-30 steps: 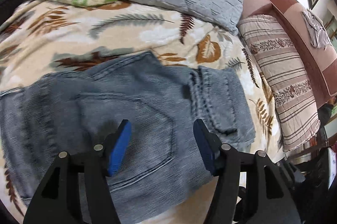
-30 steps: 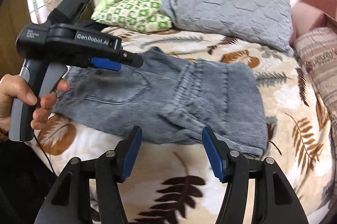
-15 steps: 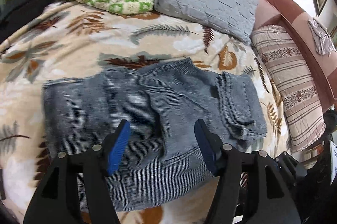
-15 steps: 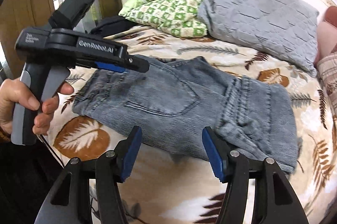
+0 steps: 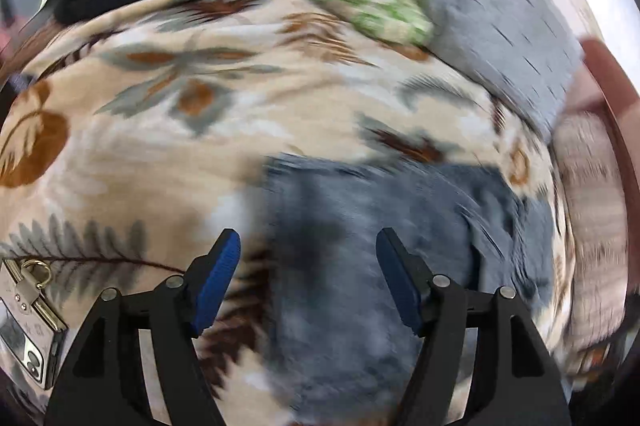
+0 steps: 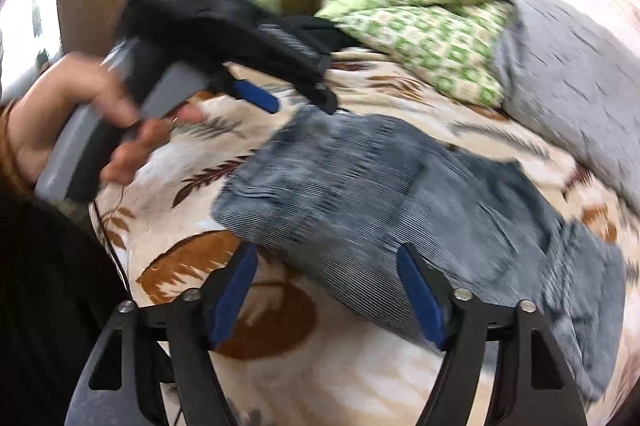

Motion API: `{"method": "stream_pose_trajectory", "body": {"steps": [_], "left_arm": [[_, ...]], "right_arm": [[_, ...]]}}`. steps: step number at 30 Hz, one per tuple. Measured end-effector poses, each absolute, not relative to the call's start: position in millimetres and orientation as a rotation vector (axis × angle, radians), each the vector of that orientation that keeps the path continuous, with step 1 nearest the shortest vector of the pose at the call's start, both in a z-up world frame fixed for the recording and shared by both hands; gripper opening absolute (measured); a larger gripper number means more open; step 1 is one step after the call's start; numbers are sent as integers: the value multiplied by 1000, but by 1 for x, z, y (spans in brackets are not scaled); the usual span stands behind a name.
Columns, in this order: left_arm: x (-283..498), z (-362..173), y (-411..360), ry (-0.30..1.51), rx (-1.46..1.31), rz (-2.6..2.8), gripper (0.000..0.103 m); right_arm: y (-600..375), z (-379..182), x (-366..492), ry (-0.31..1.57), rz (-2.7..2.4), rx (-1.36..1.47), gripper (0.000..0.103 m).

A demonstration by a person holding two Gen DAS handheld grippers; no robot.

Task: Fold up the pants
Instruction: 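Move the left tool to the waistband edge and close on it, then close the right tool on the waistband beside the left tool while the left tool holds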

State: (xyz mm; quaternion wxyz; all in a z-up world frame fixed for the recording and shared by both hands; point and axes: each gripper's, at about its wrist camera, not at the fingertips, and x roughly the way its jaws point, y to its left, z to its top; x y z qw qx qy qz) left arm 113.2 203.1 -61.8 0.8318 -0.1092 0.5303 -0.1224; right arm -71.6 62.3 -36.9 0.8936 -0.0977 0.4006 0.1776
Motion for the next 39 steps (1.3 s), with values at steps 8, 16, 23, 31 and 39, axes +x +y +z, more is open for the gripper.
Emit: {"method": "stream_pose_trajectory", "body": {"steps": [8, 16, 23, 31, 39], "left_arm": [[139, -103, 161, 1178, -147, -346, 12], [118, 14, 90, 1020, -121, -561, 9], [74, 60, -118, 981, 125, -840, 7], [60, -87, -245, 1207, 389, -773, 4], [69, -31, -202, 1142, 292, -772, 4]], "right_arm": [[120, -96, -37, 867, 359, -414, 72], [43, -24, -54, 735, 261, -118, 11], [-110, 15, -114, 659, 39, 187, 11], [-202, -83, -130, 828, -54, 465, 11], [-189, -58, -129, 796, -29, 404, 11]]}}
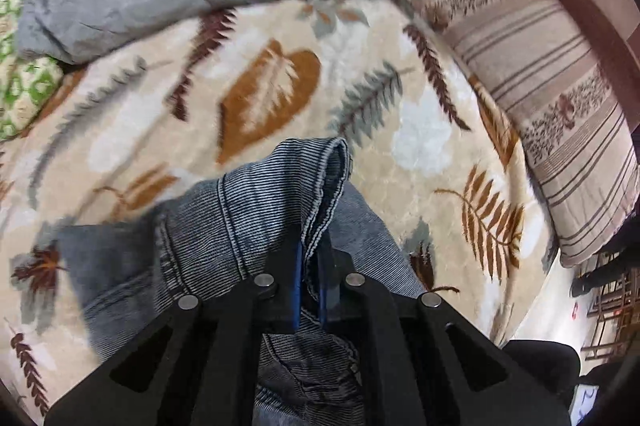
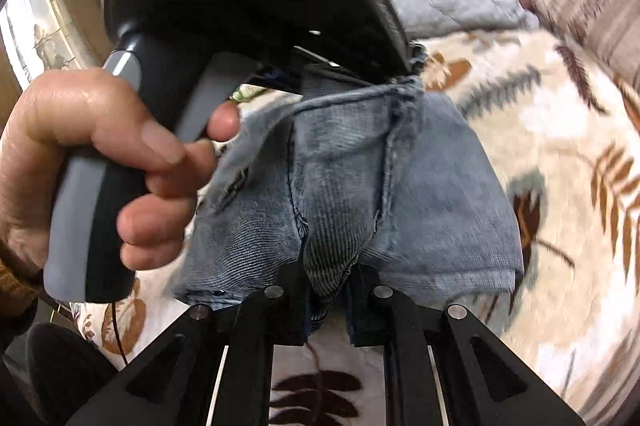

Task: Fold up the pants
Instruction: 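Close the right tool on the waistband beside the left tool while the left tool holds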

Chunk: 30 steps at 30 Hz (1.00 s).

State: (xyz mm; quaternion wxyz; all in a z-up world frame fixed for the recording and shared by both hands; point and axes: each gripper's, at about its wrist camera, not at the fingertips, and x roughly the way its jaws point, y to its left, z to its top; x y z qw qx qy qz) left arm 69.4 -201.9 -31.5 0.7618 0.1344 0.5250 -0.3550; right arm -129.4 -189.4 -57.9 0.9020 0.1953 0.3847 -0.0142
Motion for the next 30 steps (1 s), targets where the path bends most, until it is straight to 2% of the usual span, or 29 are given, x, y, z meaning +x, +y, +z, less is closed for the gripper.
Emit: {"method": "stream_pose_trajectory", "body": {"steps": [16, 23, 30], "left_arm": [[85, 14, -106, 1057, 149, -713, 4], [83, 25, -137, 1041, 189, -742, 4], [79, 10, -177, 1066, 253, -763, 4]], "right_arm": [[-115, -21, -106, 759, 70, 270, 11], [-126, -12, -106, 721, 75, 331, 11], [-152, -16, -113, 714, 63, 391, 11]]}}
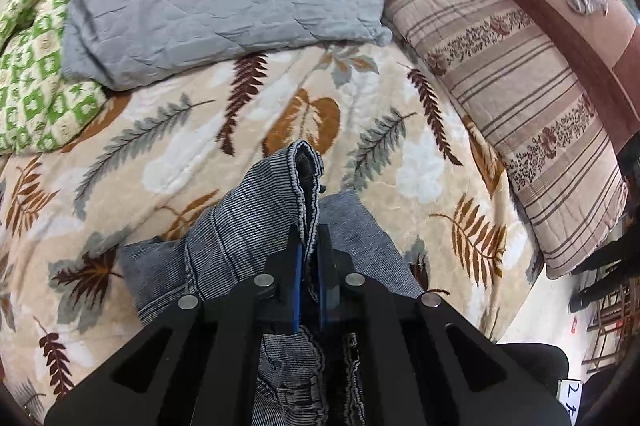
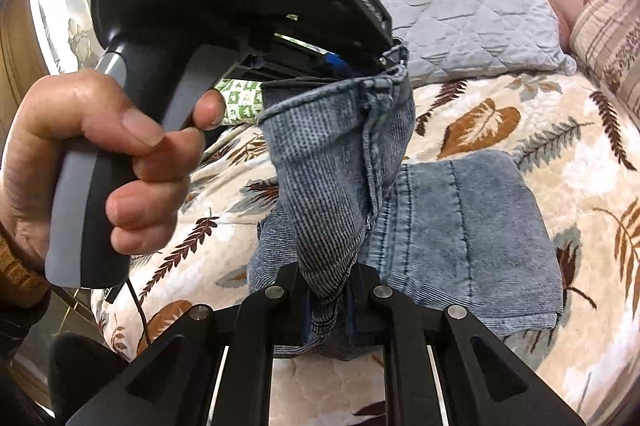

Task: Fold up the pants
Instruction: 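Close the right tool on the waistband beside the left tool while the left tool holds, then lift the waistband with both tools, fold it over onto the cuffs, open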

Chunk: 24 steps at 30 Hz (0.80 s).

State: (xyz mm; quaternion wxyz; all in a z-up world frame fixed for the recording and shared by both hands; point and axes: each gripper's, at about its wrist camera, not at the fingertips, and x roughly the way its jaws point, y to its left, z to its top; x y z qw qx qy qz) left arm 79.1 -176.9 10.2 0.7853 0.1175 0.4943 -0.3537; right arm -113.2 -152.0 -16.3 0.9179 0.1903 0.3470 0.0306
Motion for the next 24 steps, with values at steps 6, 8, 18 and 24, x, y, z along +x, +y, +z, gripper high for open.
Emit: {"method": "stream_pose_trajectory", "body": {"steps": [6, 8, 18, 24], "left_arm": [[76, -9, -202, 1088, 306, -766, 4], [77, -15, -208, 1095, 319, -764, 4], [72, -52, -239, 1136, 390, -748, 4], [69, -69, -249, 1148, 418, -737, 4]], "right_arm": [[-167, -26, -128, 716, 44, 463, 11], [-172, -30, -131, 718, 39, 477, 11], [-198, -59, -137, 738, 22, 568, 11], [-211, -74, -141, 741, 24, 624, 12]]}}
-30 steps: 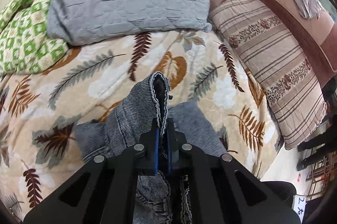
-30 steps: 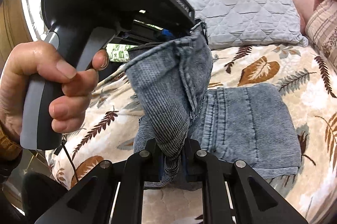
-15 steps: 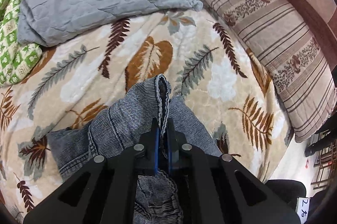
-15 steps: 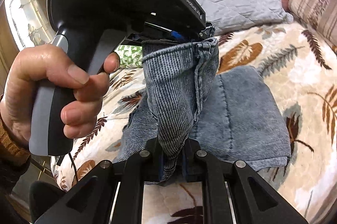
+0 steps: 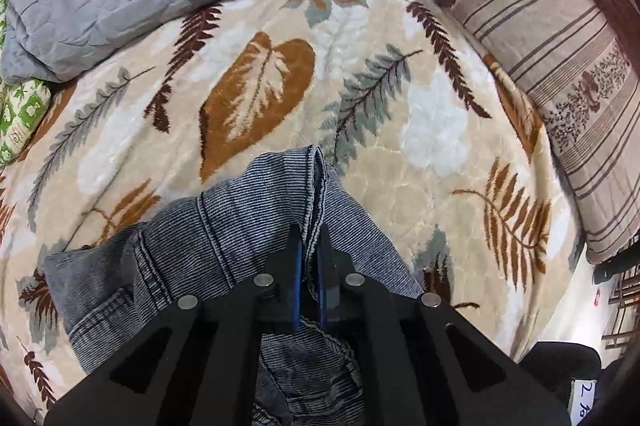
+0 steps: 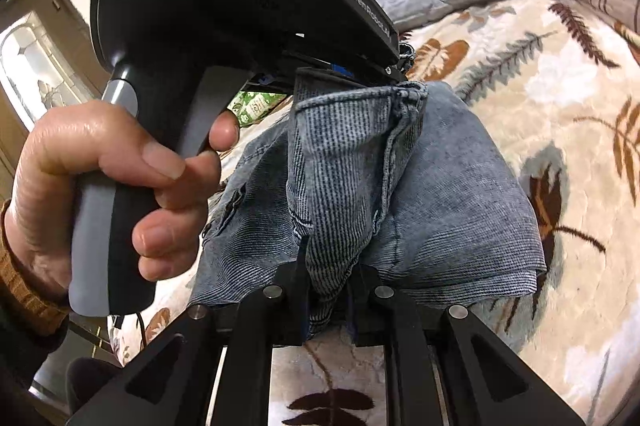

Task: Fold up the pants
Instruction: 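Lift the waistband with both tools, fold it over onto the cuffs, open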

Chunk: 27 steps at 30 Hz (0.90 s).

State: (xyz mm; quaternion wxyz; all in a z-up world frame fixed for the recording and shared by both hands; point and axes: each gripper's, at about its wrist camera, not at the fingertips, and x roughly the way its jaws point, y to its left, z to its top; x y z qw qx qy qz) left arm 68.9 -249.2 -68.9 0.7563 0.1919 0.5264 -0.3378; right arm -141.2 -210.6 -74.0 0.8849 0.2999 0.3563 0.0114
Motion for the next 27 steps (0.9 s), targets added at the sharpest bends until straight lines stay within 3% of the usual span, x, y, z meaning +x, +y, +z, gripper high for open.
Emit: {"method": "stream_pose_trajectory", "body": {"steps": [16, 18, 23, 27], "left_arm": [[70, -87, -251, 1145, 364, -746, 9], [70, -81, -247, 1146, 342, -757, 12], [69, -50, -225, 1117, 270, -770, 35], [66, -27, -200, 1085, 240, -762, 40]], "right_arm": [[-228, -99, -160, 724, 31, 815, 14], [-230, -100, -159, 732, 32, 835, 14], [-237, -98, -156, 781, 15, 920, 20], [-243, -97, -156, 808, -23, 1008, 23]]}}
